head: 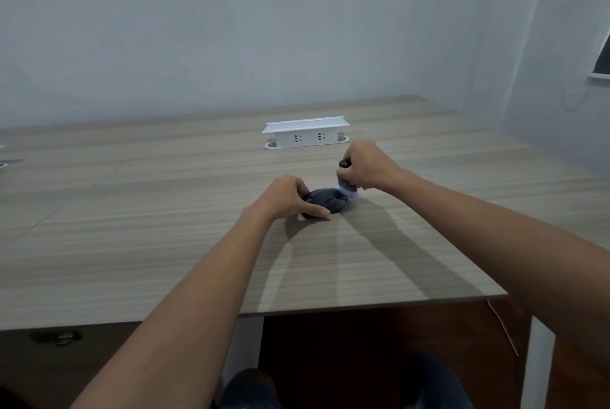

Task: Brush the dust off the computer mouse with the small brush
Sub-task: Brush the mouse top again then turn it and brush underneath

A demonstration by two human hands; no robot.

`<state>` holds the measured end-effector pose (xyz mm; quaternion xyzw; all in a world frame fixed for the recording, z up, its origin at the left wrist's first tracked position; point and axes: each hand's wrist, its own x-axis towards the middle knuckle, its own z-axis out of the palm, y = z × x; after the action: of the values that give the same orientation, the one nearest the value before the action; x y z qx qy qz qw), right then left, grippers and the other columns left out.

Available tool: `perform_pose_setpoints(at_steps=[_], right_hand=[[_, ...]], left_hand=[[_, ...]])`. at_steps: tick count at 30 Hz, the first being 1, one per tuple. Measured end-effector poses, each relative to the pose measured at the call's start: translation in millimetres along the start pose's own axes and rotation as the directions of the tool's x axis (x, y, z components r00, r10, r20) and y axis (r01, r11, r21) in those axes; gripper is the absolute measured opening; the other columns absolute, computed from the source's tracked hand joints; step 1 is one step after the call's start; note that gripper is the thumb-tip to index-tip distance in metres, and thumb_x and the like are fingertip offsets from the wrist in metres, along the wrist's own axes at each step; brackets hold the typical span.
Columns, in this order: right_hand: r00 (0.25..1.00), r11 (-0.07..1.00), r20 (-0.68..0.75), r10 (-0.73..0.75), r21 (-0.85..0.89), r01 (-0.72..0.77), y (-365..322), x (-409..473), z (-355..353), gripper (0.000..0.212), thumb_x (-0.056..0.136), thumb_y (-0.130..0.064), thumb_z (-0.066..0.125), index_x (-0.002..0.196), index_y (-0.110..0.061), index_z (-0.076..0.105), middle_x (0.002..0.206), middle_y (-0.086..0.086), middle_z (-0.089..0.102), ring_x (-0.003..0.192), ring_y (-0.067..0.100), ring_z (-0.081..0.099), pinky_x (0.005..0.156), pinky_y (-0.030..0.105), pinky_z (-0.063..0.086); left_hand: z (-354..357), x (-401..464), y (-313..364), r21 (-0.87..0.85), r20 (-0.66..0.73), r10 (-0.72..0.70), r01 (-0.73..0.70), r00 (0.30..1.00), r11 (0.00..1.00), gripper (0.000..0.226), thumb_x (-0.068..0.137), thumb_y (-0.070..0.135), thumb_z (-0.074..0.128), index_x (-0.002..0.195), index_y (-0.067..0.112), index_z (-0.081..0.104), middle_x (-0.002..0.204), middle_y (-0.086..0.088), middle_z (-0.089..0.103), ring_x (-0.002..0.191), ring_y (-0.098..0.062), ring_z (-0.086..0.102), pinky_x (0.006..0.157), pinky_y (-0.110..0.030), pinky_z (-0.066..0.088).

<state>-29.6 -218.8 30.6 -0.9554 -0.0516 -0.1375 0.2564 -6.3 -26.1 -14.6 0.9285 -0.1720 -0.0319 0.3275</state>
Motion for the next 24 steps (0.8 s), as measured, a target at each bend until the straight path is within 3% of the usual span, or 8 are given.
perform_pose_setpoints(at_steps=[3,5,8,11,14,17,19,24], right_hand=[[0.999,0.998,0.0,-0.043,0.052,0.043,-7,-2,1,0.025,0.081,-0.007,0.063,0.059,0.006,0.067,0.061,0.02,0.071,0.047,0.025,0.063,0.045,0.031,0.056],[0.997,0.991,0.011,-0.07,0.115,0.068,-13,-4,1,0.026,0.082,-0.008,0.065,0.056,-0.003,0.066,0.059,0.015,0.07,0.044,0.02,0.064,0.039,0.023,0.052],[0.999,0.988,0.016,-0.035,0.15,0.033,-10,-5,2,0.021,0.081,-0.008,0.066,0.063,0.002,0.07,0.06,0.016,0.071,0.038,0.014,0.062,0.037,0.02,0.048],[0.999,0.995,-0.044,0.02,0.103,-0.016,2,-8,0,0.021,0.079,-0.005,0.065,0.065,0.009,0.071,0.058,0.019,0.069,0.048,0.029,0.068,0.044,0.032,0.057],[0.997,0.997,-0.083,0.002,0.083,0.005,1,-13,2,0.021,0.075,-0.005,0.064,0.061,0.009,0.069,0.06,0.022,0.07,0.054,0.035,0.07,0.05,0.041,0.058],[0.999,0.989,-0.029,-0.045,0.139,0.049,-11,-16,6,0.024,0.076,-0.007,0.066,0.053,0.001,0.063,0.058,0.019,0.07,0.048,0.028,0.067,0.047,0.039,0.057],[0.999,0.989,-0.02,-0.031,0.143,0.034,-12,-15,6,0.023,0.077,-0.009,0.067,0.06,0.006,0.066,0.062,0.022,0.071,0.054,0.032,0.071,0.049,0.041,0.059],[0.997,0.998,-0.066,0.038,0.052,-0.034,8,-16,0,0.018,0.074,-0.005,0.065,0.069,0.011,0.07,0.068,0.025,0.072,0.065,0.04,0.071,0.058,0.048,0.062]], left_hand=[[-1,1,-1,-0.008,-0.001,-0.009,0.009,1.0,1.0,0.06,0.055,0.049,0.094,0.092,0.006,0.073,0.082,-0.006,0.073,0.073,-0.014,0.06,0.062,-0.027,0.043],[-1,2,-1,-0.011,0.01,-0.013,0.013,1.0,1.0,0.058,0.056,0.048,0.094,0.083,0.002,0.07,0.065,-0.001,0.06,0.057,-0.006,0.05,0.055,-0.026,0.034],[0,1,-2,-0.007,0.008,-0.009,0.009,1.0,1.0,0.06,0.056,0.05,0.093,0.08,0.0,0.069,0.058,0.0,0.054,0.051,-0.006,0.045,0.053,-0.026,0.03],[2,2,-5,-0.019,-0.018,0.01,-0.011,1.0,1.0,0.068,0.053,0.053,0.093,0.092,0.001,0.074,0.074,-0.012,0.069,0.066,-0.014,0.055,0.061,-0.029,0.039],[2,3,-5,-0.025,-0.017,0.018,-0.018,1.0,1.0,0.068,0.052,0.054,0.093,0.092,0.002,0.074,0.076,-0.014,0.071,0.066,-0.014,0.055,0.061,-0.03,0.039],[2,2,-5,-0.019,-0.009,0.013,-0.013,1.0,1.0,0.057,0.055,0.049,0.094,0.079,0.002,0.071,0.056,0.002,0.057,0.055,-0.01,0.047,0.054,-0.025,0.033],[2,1,-4,-0.014,-0.013,0.019,-0.019,1.0,1.0,0.054,0.056,0.049,0.093,0.074,0.004,0.069,0.052,0.008,0.05,0.051,-0.009,0.043,0.051,-0.024,0.029],[5,1,-6,-0.005,-0.02,0.036,-0.036,0.999,0.999,0.058,0.053,0.056,0.091,0.084,0.009,0.078,0.062,0.003,0.064,0.056,-0.009,0.051,0.053,-0.023,0.035]])
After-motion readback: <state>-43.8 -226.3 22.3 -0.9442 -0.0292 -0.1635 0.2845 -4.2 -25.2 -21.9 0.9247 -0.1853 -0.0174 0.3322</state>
